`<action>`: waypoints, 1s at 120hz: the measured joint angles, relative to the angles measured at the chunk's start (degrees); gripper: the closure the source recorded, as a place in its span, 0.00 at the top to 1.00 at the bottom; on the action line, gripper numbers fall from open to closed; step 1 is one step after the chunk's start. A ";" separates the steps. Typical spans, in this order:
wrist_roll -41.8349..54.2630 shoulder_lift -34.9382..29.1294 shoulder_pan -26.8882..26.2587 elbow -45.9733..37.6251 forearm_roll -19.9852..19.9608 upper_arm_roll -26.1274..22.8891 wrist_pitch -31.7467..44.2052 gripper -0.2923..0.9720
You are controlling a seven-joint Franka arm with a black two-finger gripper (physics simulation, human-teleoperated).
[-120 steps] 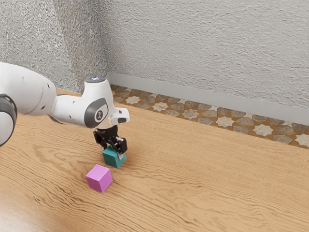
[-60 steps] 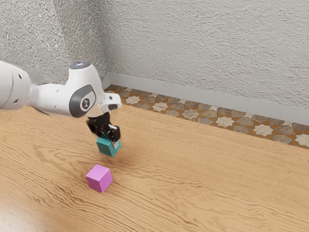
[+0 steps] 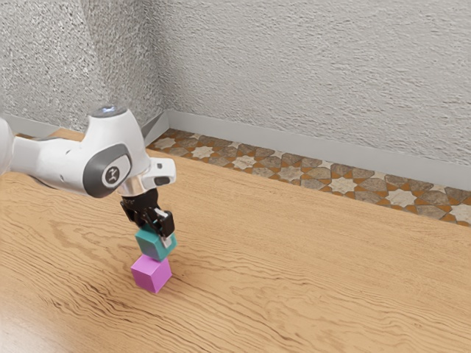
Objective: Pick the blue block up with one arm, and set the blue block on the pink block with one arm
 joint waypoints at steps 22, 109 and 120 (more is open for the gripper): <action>-0.44 -2.38 -0.43 -2.22 1.43 0.52 -0.10 0.52; -4.01 -6.92 0.34 -8.00 1.74 0.92 0.39 0.52; -4.37 -6.76 0.29 -7.82 1.75 0.94 0.52 0.52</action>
